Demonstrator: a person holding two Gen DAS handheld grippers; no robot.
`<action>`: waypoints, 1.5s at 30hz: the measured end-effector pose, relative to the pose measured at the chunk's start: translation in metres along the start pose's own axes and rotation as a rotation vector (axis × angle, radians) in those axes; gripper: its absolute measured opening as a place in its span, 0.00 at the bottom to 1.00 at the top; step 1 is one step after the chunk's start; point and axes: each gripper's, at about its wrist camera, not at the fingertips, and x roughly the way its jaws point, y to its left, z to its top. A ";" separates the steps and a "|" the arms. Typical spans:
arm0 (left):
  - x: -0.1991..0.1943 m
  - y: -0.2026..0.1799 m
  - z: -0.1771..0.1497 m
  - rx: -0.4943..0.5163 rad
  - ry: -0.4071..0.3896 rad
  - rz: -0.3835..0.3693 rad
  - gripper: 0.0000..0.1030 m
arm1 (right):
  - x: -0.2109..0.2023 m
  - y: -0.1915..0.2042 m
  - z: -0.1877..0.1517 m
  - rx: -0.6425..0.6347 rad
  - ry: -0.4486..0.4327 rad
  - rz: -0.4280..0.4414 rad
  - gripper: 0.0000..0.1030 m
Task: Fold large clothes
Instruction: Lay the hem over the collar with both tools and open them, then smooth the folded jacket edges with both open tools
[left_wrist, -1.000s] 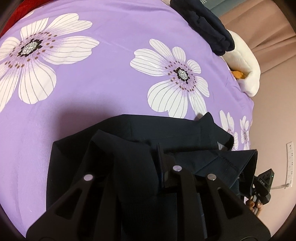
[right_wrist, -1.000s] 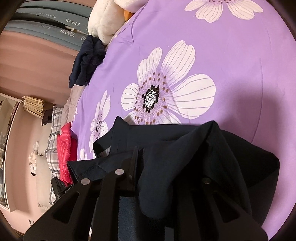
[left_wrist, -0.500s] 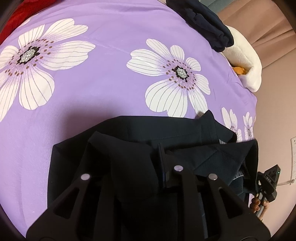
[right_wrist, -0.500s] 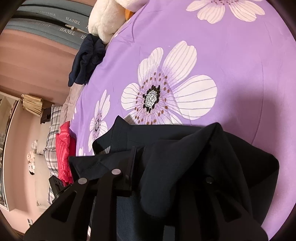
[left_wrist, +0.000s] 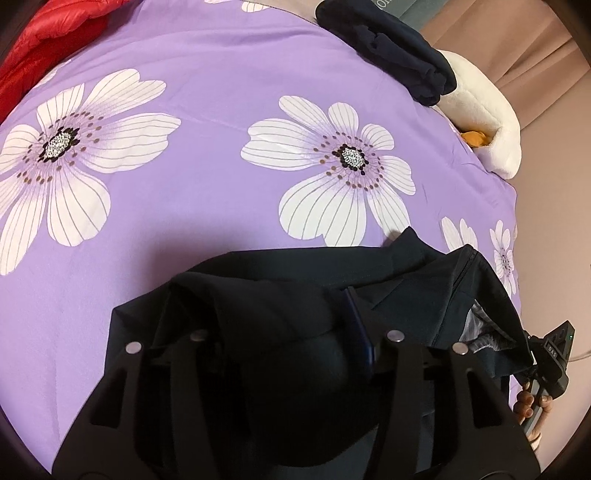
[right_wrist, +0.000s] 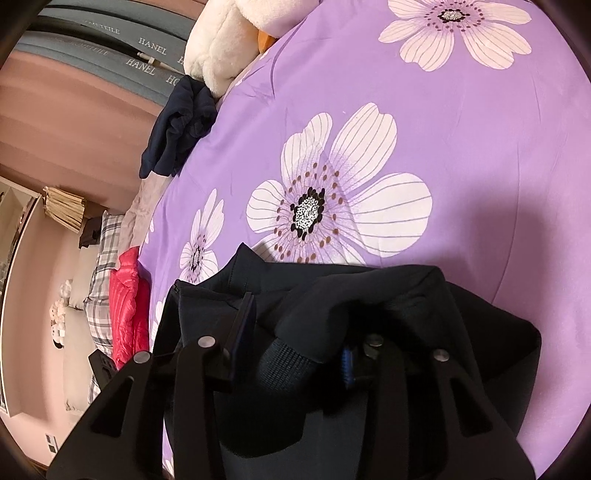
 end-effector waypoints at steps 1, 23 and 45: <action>-0.001 0.000 0.000 0.001 -0.004 0.001 0.50 | 0.000 0.000 0.000 0.002 -0.001 0.001 0.39; -0.006 0.006 0.007 -0.015 -0.045 0.003 0.56 | -0.002 0.001 0.003 0.022 -0.019 0.001 0.44; -0.062 0.037 0.020 -0.048 -0.242 0.054 0.78 | -0.041 0.001 0.018 0.043 -0.246 -0.033 0.67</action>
